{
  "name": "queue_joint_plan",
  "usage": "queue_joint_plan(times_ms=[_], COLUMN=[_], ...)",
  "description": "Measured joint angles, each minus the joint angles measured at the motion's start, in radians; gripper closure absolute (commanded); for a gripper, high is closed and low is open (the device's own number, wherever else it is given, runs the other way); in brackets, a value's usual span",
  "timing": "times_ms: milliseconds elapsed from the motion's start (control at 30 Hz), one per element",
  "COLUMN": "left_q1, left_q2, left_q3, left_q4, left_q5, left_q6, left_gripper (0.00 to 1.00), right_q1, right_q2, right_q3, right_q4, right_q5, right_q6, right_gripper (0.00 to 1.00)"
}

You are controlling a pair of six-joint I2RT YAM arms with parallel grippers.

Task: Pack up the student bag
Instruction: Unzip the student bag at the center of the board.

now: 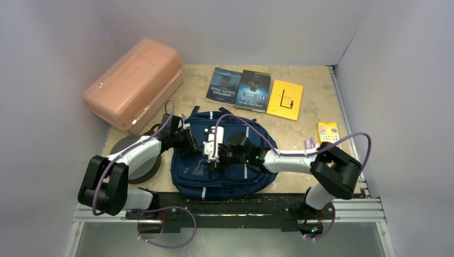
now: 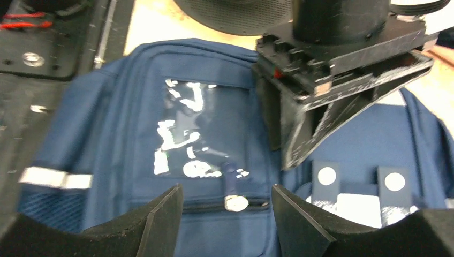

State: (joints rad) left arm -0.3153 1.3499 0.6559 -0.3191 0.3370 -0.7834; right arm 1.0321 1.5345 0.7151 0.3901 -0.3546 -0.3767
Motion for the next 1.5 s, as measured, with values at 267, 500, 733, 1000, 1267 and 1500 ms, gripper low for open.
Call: queue_joint_plan(times_ms=[267,500,733,1000,1267,1500], left_q1=[0.000,0.000,0.000,0.000,0.001,0.013], left_q2=[-0.018,-0.030,-0.031,-0.031,-0.023,0.029], left_q3=[-0.019,-0.030,-0.035,-0.037,-0.037,-0.023], left_q4=[0.019,0.027,0.035,0.039,0.042,0.046], left_q5=[-0.002,-0.004,-0.004,-0.005,0.011,0.040], left_q6=[-0.004,-0.006,-0.008,-0.011,-0.010,-0.024], left_gripper=[0.69,0.69,0.70,0.70,0.73,0.84], right_q1=[-0.043,-0.045,-0.045,-0.046,-0.052,-0.051], right_q2=[0.193,0.244,0.277,0.291,0.306,0.312], right_q3=[0.194,0.225,0.266,0.286,0.291,0.296], right_q4=[-0.105,-0.159,-0.211,-0.243,-0.236,-0.232], right_q5=[-0.048,-0.093,-0.142,-0.169,-0.169,-0.172], right_q6=[-0.166,-0.209,-0.206,-0.171,-0.122,-0.114], right_gripper=[0.44,0.49,0.62,0.67,0.73,1.00])
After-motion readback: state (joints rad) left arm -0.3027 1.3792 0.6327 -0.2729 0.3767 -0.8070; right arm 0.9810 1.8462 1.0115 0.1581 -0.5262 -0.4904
